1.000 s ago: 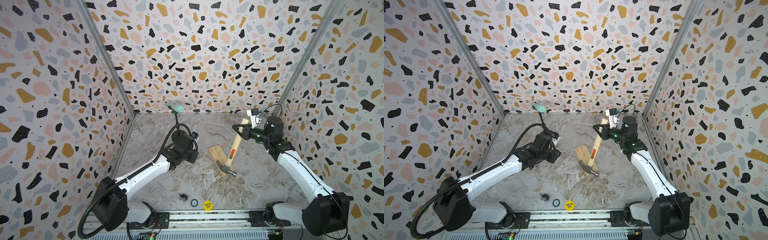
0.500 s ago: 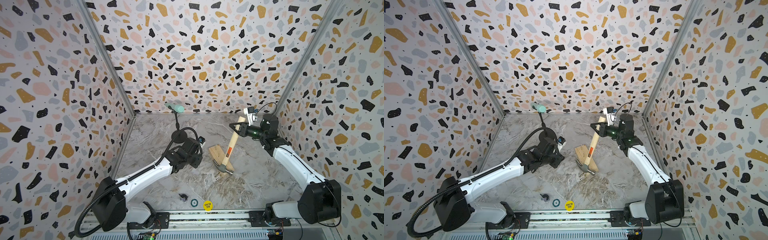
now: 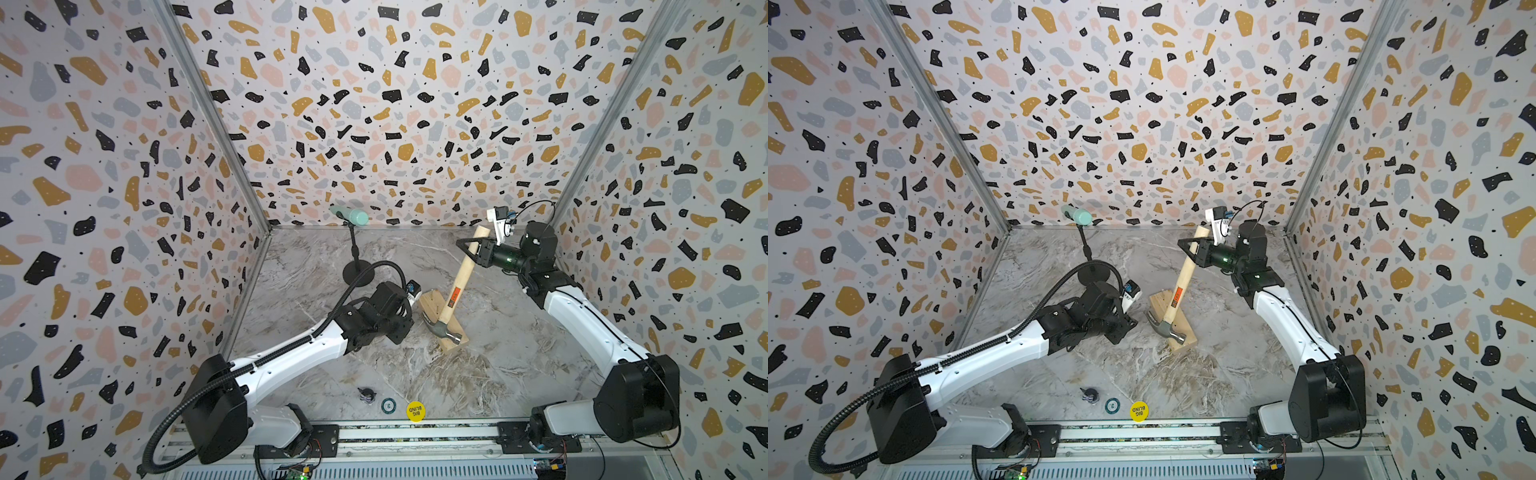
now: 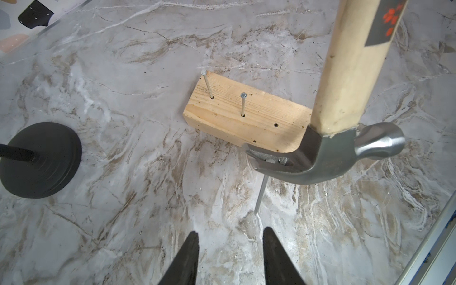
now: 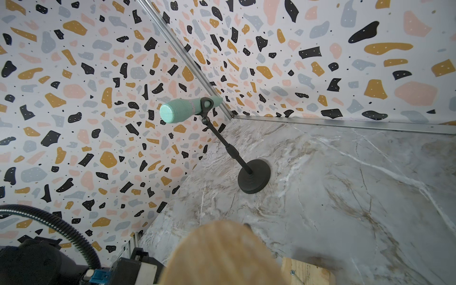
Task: Use a claw hammer to pull out a nail
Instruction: Pick up the nail with the hammer.
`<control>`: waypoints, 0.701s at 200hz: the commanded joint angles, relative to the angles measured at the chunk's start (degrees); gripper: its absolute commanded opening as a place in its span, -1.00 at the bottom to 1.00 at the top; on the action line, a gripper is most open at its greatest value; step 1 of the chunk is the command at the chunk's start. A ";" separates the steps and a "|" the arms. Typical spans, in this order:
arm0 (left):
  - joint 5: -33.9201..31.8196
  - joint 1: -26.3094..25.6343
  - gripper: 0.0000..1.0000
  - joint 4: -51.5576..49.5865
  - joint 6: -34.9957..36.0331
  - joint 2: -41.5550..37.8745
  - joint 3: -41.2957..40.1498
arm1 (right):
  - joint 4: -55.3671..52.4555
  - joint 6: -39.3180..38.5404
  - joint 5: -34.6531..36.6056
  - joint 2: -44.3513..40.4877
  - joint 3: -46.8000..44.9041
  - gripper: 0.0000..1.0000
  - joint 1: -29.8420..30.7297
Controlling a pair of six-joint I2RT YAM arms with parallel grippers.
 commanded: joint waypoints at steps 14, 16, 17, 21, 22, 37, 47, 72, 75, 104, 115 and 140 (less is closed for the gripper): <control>0.98 -1.19 -0.22 1.12 1.19 -0.15 -0.55 | 3.64 4.80 -1.77 -1.33 4.82 -1.00 1.44; 0.99 -1.25 -0.22 1.11 1.18 -0.10 -0.54 | 3.63 4.80 -1.74 -1.33 4.85 -1.00 1.48; 0.99 -1.27 -0.22 1.10 1.23 -0.10 -0.53 | 3.64 4.78 -1.68 -1.33 4.89 -1.00 1.53; 0.99 -1.38 -0.22 1.11 1.26 -0.09 -0.52 | 3.63 4.85 -1.60 -1.32 5.07 -1.00 1.62; 0.99 -1.34 -0.22 1.09 1.28 -0.04 -0.52 | 3.64 4.85 -1.56 -1.32 5.09 -1.00 1.64; 1.05 -1.57 -0.22 1.05 1.29 0.16 -0.52 | 3.74 5.02 -1.58 -1.07 5.76 -1.00 1.97; 1.07 -1.75 -0.22 1.05 1.27 0.26 -0.46 | 3.76 5.05 -1.44 -0.94 6.25 -1.00 2.18; 1.10 -2.02 -0.22 0.90 1.29 0.34 -0.44 | 3.73 5.20 -1.26 -0.58 7.56 -1.00 2.71; 1.08 -2.00 -0.22 0.90 1.30 0.38 -0.44 | 3.68 5.16 -1.33 -0.48 7.69 -1.00 2.72; 0.90 -2.26 -0.24 0.86 1.29 0.61 -0.44 | 3.10 5.08 -1.14 -0.13 8.80 -1.00 2.72; 0.82 -2.35 -0.24 0.83 1.23 0.77 -0.36 | 3.04 5.17 -1.12 -0.12 9.06 -1.00 2.81; -0.14 -2.44 -0.28 0.56 1.26 1.01 -0.26 | 3.05 5.12 -1.26 -0.01 9.46 -1.00 3.07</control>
